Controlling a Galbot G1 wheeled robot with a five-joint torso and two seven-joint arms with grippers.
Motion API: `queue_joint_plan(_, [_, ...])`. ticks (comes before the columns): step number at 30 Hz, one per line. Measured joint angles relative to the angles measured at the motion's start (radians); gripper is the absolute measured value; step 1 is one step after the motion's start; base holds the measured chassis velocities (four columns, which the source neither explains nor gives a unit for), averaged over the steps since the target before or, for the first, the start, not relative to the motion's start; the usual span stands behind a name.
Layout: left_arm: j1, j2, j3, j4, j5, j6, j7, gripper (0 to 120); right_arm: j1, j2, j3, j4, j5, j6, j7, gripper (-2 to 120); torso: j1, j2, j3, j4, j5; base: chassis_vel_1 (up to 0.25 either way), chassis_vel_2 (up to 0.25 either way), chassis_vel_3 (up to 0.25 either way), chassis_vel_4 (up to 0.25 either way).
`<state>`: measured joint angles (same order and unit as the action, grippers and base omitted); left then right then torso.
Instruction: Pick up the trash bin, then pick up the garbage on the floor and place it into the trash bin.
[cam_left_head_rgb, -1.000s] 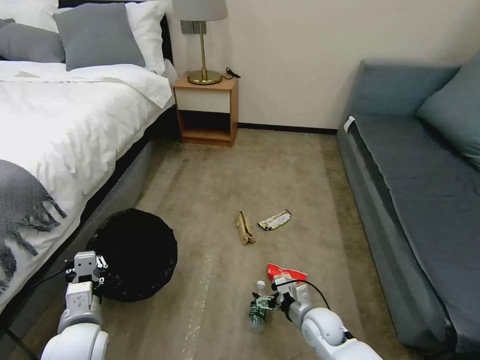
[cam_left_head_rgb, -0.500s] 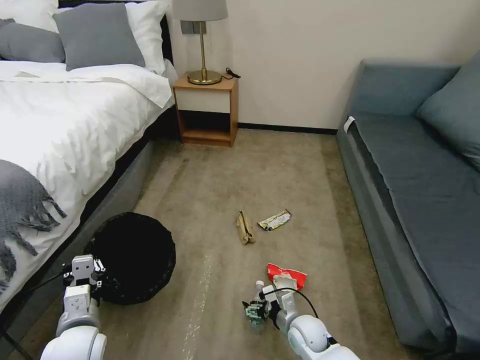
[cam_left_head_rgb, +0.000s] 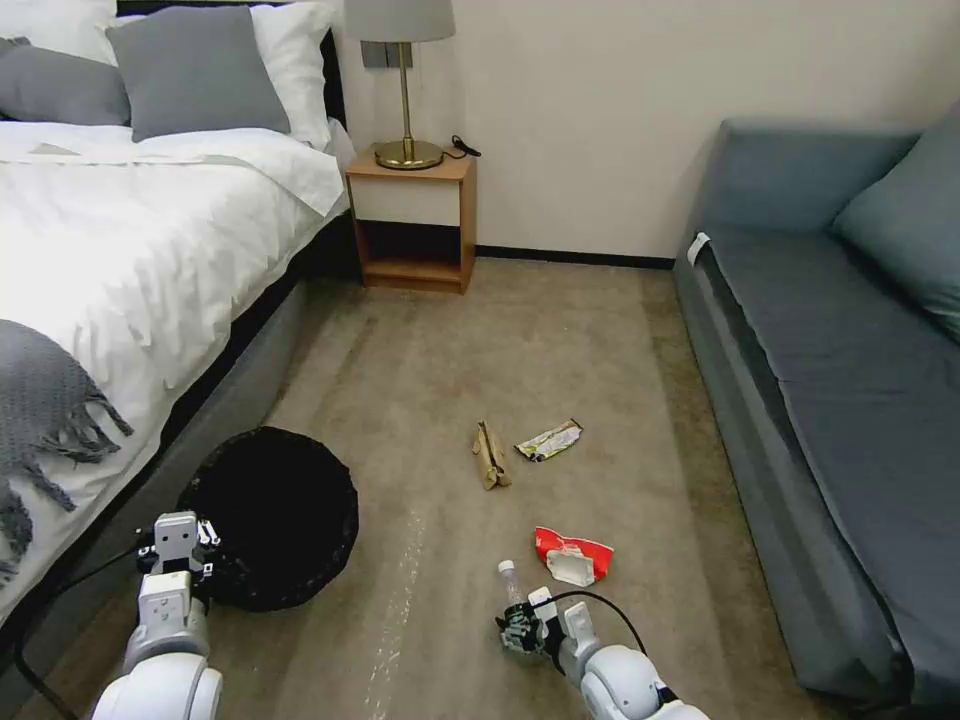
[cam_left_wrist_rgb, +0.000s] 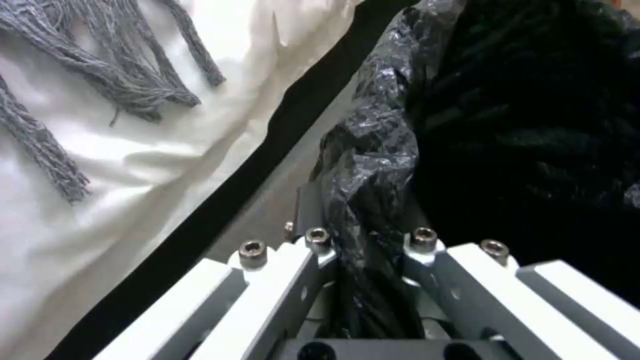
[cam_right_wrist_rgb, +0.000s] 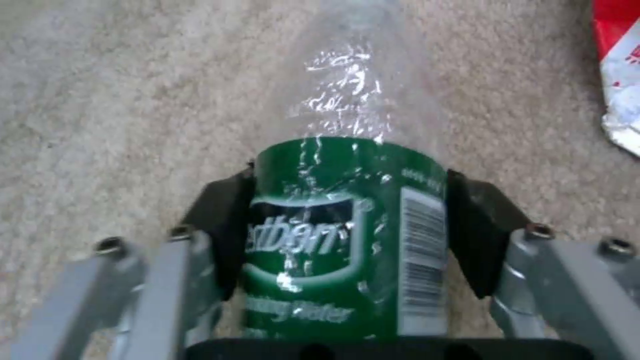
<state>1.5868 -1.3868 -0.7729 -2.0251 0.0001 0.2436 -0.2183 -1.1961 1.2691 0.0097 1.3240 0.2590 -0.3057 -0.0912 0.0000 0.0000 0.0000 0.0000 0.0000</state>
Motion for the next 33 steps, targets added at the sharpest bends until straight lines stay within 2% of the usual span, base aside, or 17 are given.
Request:
queue_joint_plan(1, [0.0,0.0,0.0,0.0,0.0,0.0,0.0,4,0.0,0.0,0.0,0.0,0.0,0.0,0.0,63,0.0,0.0,0.0,0.0,0.0,0.0,0.0,0.0,0.0])
queue_joint_plan(4, [0.0,0.002,0.001,0.003,0.0,-0.002,0.001,4,0.003,0.0,0.003,-0.001,-0.001,0.003,0.0,50,0.0,0.0,0.0,0.0,0.0,0.0,0.0,0.0,0.0])
queue_joint_plan(5, [0.0,0.002,0.001,0.003,0.0,-0.002,0.001,4,0.003,0.0,0.003,-0.001,-0.001,0.003,0.0,50,0.0,0.0,0.0,0.0,0.0,0.0,0.0,0.0,0.0])
queue_joint_plan(6, [0.0,0.002,0.002,0.003,0.0,-0.002,0.001,4,0.005,0.001,0.005,-0.001,-0.001,0.005,0.0,43,0.0,0.0,0.0,0.0,0.0,0.0,0.0,0.0,0.0])
queue_joint_plan(7, [0.0,0.002,0.002,0.003,0.0,-0.002,0.001,4,0.005,0.001,0.005,-0.001,-0.001,0.005,0.0,43,0.0,0.0,0.0,0.0,0.0,0.0,0.0,0.0,0.0])
queue_joint_plan(9, [0.0,0.002,0.002,0.003,0.0,-0.004,0.003,4,0.01,0.003,0.01,-0.001,-0.001,0.006,-0.001,30,0.0,0.0,0.0,0.0,0.0,0.0,0.0,0.0,0.0])
queue_joint_plan(10, [0.0,0.002,0.002,0.003,0.0,-0.004,0.003,4,0.01,0.003,0.01,-0.001,-0.001,0.006,-0.001,30,0.0,0.0,0.0,0.0,0.0,0.0,0.0,0.0,0.0])
queue_joint_plan(11, [0.001,0.002,0.003,0.003,0.001,-0.008,0.003,4,0.012,0.004,0.016,0.003,-0.001,0.007,-0.001,24,0.0,0.0,0.0,0.0,0.0,0.0,0.0,0.0,0.0])
queue_joint_plan(12, [0.002,0.002,0.004,0.003,0.001,-0.009,0.003,4,0.013,0.004,0.019,0.005,-0.002,0.007,-0.001,22,0.0,0.0,0.0,0.0,0.0,0.0,0.0,0.0,0.0])
queue_joint_plan(22, [0.005,0.002,0.007,-0.001,0.001,-0.01,0.004,4,0.019,0.003,0.041,0.017,-0.004,0.027,-0.002,22,0.0,0.0,0.0,0.0,0.0,0.0,0.0,0.0,0.0])
queue_joint_plan(28, [0.004,0.002,0.021,0.002,0.008,-0.02,0.014,4,0.043,0.025,0.056,0.013,0.036,0.158,-0.015,22,0.0,0.0,0.0,0.0,0.0,0.0,0.0,0.0,0.0])
queue_joint_plan(33, [0.0,-0.005,0.027,0.002,0.013,-0.023,0.023,4,0.063,0.035,0.056,0.046,0.094,0.194,-0.023,22,0.0,0.0,0.0,0.0,-0.0001,0.0,0.0,0.0,0.0])
